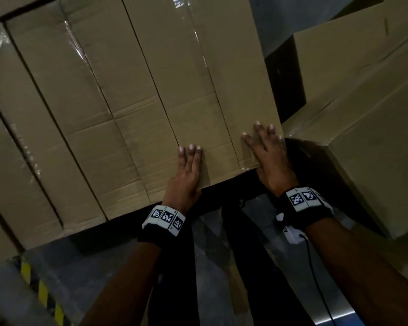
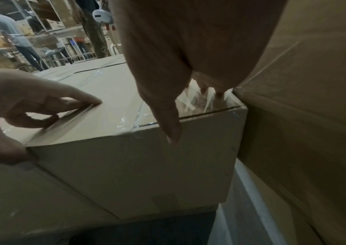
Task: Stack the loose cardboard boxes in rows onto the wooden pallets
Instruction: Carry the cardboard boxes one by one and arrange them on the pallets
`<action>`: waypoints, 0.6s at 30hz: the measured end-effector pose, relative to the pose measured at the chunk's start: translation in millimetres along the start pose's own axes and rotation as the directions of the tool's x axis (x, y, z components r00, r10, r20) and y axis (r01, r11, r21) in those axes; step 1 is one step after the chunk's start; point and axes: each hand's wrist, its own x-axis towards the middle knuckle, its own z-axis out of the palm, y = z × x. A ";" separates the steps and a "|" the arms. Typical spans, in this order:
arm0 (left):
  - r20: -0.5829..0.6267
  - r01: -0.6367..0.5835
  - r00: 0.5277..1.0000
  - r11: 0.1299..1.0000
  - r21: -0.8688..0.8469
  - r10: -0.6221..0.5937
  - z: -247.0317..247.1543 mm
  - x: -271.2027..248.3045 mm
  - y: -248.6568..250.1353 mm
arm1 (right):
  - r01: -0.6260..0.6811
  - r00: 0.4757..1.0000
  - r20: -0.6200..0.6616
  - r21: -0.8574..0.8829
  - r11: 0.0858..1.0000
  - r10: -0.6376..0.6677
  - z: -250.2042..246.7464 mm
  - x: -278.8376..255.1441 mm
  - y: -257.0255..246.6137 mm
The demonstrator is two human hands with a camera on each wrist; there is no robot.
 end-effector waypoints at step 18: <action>0.044 -0.026 0.999 0.983 0.183 0.018 -60.3 -25.5 62.4 | -0.093 0.957 -0.157 0.629 0.772 0.243 -29.7 -95.5 -36.1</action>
